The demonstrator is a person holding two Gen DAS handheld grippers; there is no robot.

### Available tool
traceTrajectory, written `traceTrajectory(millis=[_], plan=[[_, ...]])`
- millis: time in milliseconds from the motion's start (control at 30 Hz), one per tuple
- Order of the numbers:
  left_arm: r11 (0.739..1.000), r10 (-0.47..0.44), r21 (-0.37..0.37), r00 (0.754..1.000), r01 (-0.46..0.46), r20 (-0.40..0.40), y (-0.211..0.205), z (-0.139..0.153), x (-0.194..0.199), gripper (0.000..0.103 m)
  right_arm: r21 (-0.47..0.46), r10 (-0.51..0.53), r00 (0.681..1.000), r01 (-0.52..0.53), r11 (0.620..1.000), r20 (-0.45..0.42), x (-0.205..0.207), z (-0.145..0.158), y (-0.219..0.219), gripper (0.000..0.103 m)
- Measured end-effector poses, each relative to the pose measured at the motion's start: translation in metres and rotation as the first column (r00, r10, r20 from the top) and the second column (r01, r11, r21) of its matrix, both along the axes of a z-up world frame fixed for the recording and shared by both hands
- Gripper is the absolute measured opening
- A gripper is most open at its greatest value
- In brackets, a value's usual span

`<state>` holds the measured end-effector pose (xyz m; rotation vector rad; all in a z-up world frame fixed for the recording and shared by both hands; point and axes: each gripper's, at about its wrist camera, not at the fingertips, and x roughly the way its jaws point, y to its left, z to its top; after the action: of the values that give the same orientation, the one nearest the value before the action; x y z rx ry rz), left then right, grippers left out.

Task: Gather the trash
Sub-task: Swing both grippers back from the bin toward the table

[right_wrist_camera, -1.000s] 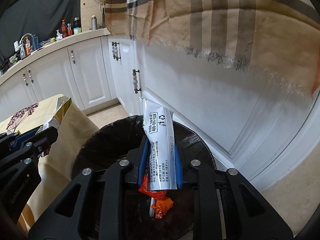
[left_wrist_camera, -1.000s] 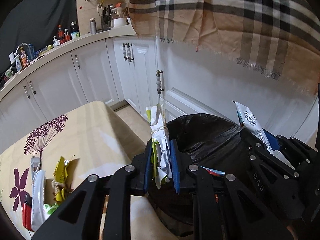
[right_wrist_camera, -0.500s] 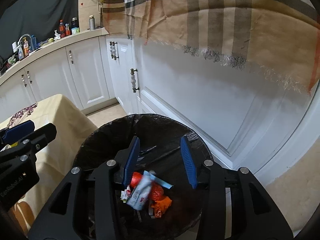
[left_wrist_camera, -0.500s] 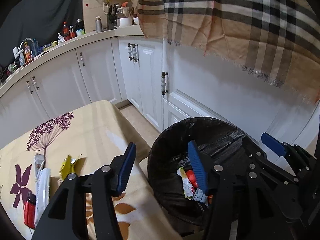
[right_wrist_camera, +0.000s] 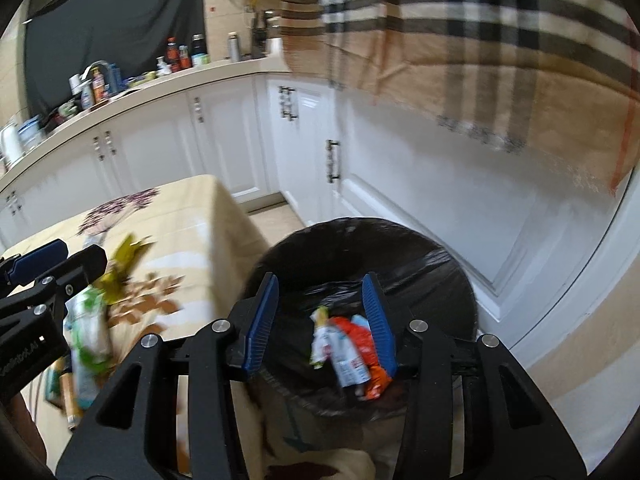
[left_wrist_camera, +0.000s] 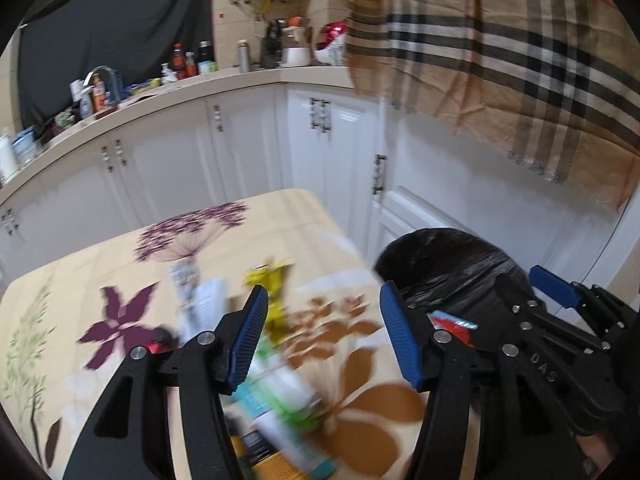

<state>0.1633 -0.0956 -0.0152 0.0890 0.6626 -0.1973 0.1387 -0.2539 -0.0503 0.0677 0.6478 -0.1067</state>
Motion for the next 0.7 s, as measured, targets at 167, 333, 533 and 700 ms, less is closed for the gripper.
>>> traceTrajectory(millis=[167,333,533,700], plan=[[0.998,0.069,-0.003,0.998,-0.069,-0.008,0.04,-0.002,-0.019,0.058,-0.001,0.067,0.998,-0.067,0.998,-0.003,-0.016,0.004,0.031,0.043],[0.99,0.139,0.012,0.99,-0.139,-0.016,0.078,-0.007,-0.039,0.059,-0.007,0.131,0.991,-0.131,0.991,-0.018,-0.032,0.004,0.061,0.043],[0.976,0.215,0.029,0.976,-0.215,-0.028,0.117,-0.016,-0.06,0.059,-0.014,0.205,0.978,-0.206,0.979,-0.047,-0.047,-0.003,0.096,0.043],[0.965,0.263,0.033,0.964,-0.262,-0.048,0.144,-0.025,-0.073,0.059,-0.019,0.257,0.964,-0.258,0.966,-0.064,-0.057,-0.007,0.118,0.043]])
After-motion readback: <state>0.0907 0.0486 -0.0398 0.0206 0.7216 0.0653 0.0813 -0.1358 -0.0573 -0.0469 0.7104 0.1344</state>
